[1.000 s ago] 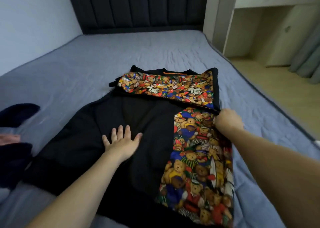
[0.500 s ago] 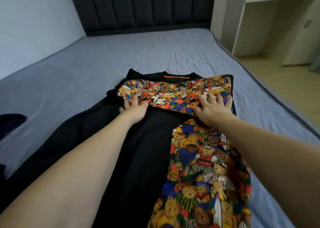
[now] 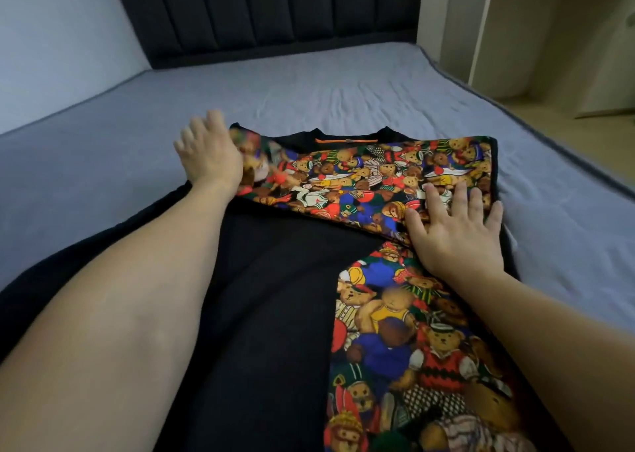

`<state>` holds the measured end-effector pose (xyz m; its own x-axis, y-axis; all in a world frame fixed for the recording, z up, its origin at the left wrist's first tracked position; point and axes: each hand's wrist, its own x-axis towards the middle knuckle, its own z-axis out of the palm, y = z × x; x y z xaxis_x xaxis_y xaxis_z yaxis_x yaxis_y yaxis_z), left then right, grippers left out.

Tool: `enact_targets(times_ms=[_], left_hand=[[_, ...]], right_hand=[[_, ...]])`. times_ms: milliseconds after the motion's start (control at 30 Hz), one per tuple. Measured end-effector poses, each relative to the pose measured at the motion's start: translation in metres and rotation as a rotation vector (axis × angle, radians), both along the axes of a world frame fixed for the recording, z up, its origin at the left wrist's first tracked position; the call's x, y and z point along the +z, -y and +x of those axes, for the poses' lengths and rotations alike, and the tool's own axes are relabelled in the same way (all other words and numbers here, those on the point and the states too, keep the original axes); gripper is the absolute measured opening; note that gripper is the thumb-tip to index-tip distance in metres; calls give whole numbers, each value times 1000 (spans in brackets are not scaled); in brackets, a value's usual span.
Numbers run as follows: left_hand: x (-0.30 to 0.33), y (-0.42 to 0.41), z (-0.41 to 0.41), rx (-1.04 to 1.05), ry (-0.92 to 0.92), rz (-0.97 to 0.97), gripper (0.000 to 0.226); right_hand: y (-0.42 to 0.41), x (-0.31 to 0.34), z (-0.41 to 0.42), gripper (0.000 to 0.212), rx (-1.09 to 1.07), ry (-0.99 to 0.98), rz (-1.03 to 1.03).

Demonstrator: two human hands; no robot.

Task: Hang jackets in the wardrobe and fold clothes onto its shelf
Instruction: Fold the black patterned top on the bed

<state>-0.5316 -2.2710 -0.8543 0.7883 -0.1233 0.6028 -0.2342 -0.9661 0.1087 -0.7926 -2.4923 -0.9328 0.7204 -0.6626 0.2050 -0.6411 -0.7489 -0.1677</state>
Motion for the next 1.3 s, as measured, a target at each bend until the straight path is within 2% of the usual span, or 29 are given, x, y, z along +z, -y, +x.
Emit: enact_targets(times_ms=[33,67,100,167,200,233,300,333,367,433,567,633,767,933,1000,1067,1133,1200,1300], left_hand=[[3,-2,1,-29,114,22,33],[5,-4,1,-36,154,51,33],[6,-3,0,-14,97,92,34],[3,4,-15,72,-194,145,36],[1,6,-29,59,-327,129,45],[-6,6,-45,-47,-411,118,58],[-36,-1,-95,-422,-530,220,85],[-57,-11,-130,-569,-583,310,92],[-76,-22,-161,-637,-601,354,90],[-91,-35,-190,-623,-539,368,82],[-68,-25,-195,-528,-595,452,80],[-61,-26,-211,-456,-660,466,76],[-59,-57,-269,-397,-821,344,71],[-57,-143,-353,-458,-842,367,66],[-54,-174,-383,-527,-781,409,59],[-48,-213,-405,-681,-725,419,58],[-41,-253,-419,-778,-716,422,82],[-38,-280,-417,-650,-595,545,95],[-26,-282,-397,-323,-513,677,99]], right_hand=[[0,-1,0,72,-1,2,-7],[0,-1,0,72,-2,6,-13],[0,-2,1,72,-3,10,-16],[1,-2,1,72,-9,8,-19],[1,-2,1,72,-13,6,-20],[0,-3,1,73,-15,3,-21],[-1,-3,2,73,-26,12,-27],[-2,-3,2,72,-30,18,-32],[-4,-1,3,72,-28,22,-36],[-11,5,-2,71,-12,12,-3],[-35,11,-45,81,42,-163,146],[-53,12,-88,88,78,-237,195],[-97,7,-179,91,187,-223,174],[-142,18,-251,70,375,-262,60],[-156,31,-274,62,593,-179,-29],[-169,44,-299,65,919,-41,17],[-182,48,-320,71,1161,-19,58],[-193,48,-332,78,1180,-119,-15],[-209,56,-332,70,1035,-238,-50]])
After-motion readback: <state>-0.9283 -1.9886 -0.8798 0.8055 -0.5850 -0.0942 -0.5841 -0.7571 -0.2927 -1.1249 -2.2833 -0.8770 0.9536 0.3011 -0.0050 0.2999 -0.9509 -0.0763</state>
